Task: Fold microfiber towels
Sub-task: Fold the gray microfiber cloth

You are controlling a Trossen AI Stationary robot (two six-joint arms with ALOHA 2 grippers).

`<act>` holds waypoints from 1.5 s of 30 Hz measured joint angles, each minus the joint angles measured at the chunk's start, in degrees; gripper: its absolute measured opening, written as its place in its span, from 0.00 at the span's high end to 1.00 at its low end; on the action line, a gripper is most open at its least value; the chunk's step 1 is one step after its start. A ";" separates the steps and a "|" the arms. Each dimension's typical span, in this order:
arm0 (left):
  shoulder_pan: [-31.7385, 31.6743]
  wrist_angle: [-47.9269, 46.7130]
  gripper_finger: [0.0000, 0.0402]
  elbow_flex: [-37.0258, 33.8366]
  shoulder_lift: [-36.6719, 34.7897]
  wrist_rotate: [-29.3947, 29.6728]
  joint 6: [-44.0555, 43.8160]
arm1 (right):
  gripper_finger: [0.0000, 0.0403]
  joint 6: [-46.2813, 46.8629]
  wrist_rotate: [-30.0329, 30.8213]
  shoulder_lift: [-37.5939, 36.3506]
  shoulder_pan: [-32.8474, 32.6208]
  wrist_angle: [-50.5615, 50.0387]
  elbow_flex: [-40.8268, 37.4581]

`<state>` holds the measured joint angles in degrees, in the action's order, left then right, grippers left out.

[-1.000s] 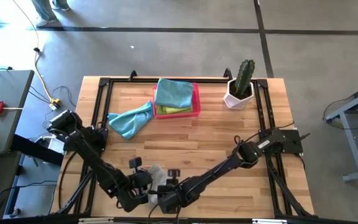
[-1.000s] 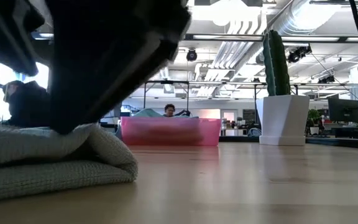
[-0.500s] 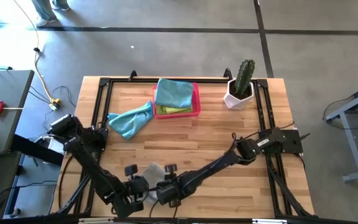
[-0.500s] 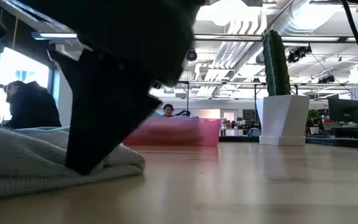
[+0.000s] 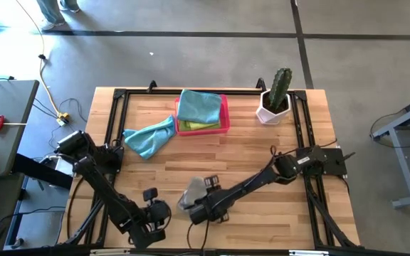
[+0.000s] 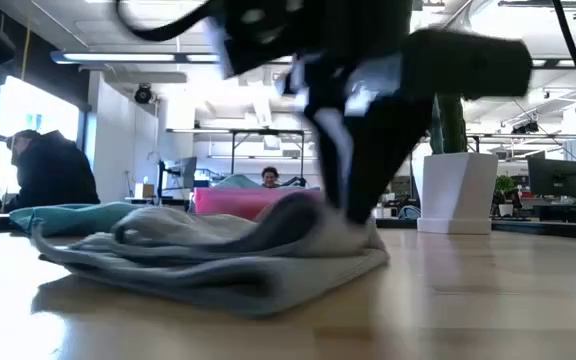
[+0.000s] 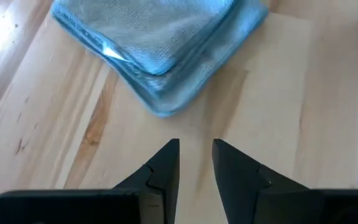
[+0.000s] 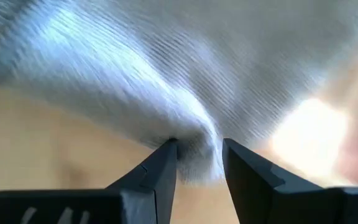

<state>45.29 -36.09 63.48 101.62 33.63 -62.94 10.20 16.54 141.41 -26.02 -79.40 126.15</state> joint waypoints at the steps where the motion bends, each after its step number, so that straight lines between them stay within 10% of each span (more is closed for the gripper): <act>1: -0.31 0.02 0.78 0.00 0.00 0.03 0.07 | 0.69 -0.73 1.63 -0.71 0.17 -2.77 0.05; 8: -2.75 0.05 0.78 0.00 0.00 7.19 8.20 | 0.69 5.09 5.27 -6.16 0.37 -7.48 0.00; 14: -7.70 3.09 0.78 -0.24 0.00 12.26 23.95 | 0.69 13.85 12.30 -10.70 -1.77 9.68 -8.99; 27: -20.01 31.95 0.78 -12.33 0.00 -15.53 63.03 | 0.69 31.46 12.87 -13.42 -6.53 38.29 -30.89; 45: -19.31 52.02 0.78 -16.79 4.14 -18.37 26.96 | 0.69 5.58 11.71 -20.16 -0.16 36.37 -42.83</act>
<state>25.99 15.92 46.70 105.76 15.26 -35.98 15.78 28.24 121.25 -26.17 -43.03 83.32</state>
